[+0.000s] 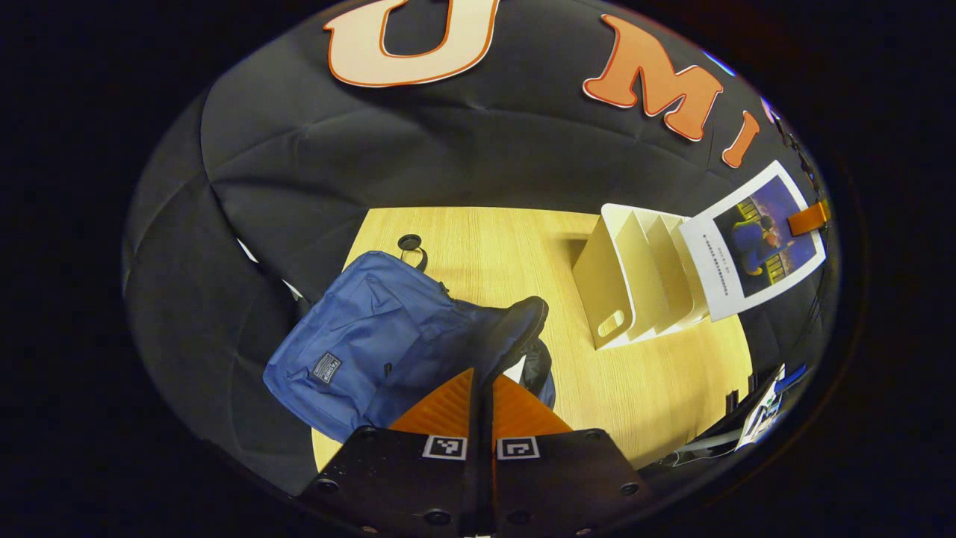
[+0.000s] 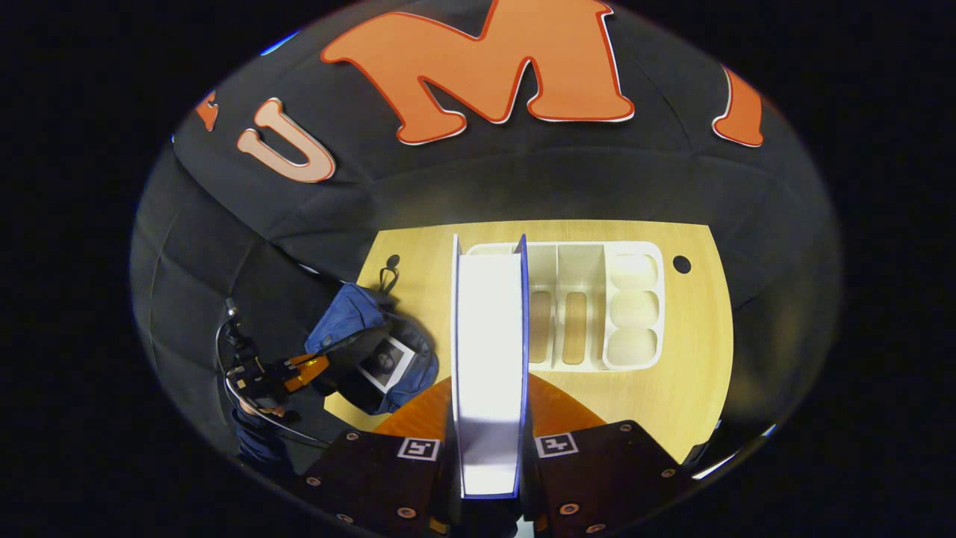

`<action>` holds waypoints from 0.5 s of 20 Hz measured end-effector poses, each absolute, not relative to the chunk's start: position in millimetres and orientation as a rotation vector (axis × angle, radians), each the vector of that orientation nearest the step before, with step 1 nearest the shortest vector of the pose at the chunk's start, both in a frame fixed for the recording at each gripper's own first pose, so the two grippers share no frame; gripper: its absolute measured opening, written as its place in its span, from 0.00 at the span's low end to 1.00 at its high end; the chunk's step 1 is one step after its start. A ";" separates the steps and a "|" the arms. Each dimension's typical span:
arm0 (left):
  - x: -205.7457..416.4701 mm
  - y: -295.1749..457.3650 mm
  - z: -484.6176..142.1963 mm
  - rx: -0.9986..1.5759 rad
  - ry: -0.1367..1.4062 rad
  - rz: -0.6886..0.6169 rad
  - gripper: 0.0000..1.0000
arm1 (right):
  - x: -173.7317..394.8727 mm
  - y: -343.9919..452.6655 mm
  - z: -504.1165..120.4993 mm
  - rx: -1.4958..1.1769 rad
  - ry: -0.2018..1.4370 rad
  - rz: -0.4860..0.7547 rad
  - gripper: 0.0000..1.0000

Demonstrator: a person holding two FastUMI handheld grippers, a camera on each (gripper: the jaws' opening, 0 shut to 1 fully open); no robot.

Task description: Open the schoolbag, grab two books from the bookshelf and put them into the schoolbag.

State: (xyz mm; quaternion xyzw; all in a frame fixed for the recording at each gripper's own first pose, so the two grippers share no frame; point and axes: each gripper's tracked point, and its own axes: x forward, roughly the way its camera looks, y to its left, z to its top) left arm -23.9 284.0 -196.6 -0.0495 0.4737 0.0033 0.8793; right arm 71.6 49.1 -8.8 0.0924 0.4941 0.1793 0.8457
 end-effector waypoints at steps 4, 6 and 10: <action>-23.1 285.8 -196.4 -0.102 0.986 0.007 0.01 | 36.2 84.9 -12.2 0.340 1.026 0.441 0.31; -21.6 285.6 -195.4 -0.098 0.989 0.007 0.01 | 24.7 103.0 -32.3 0.416 1.046 0.463 0.32; -18.5 288.7 -191.4 -0.080 0.989 -0.001 0.01 | 14.5 143.3 -79.8 0.605 1.085 0.493 0.31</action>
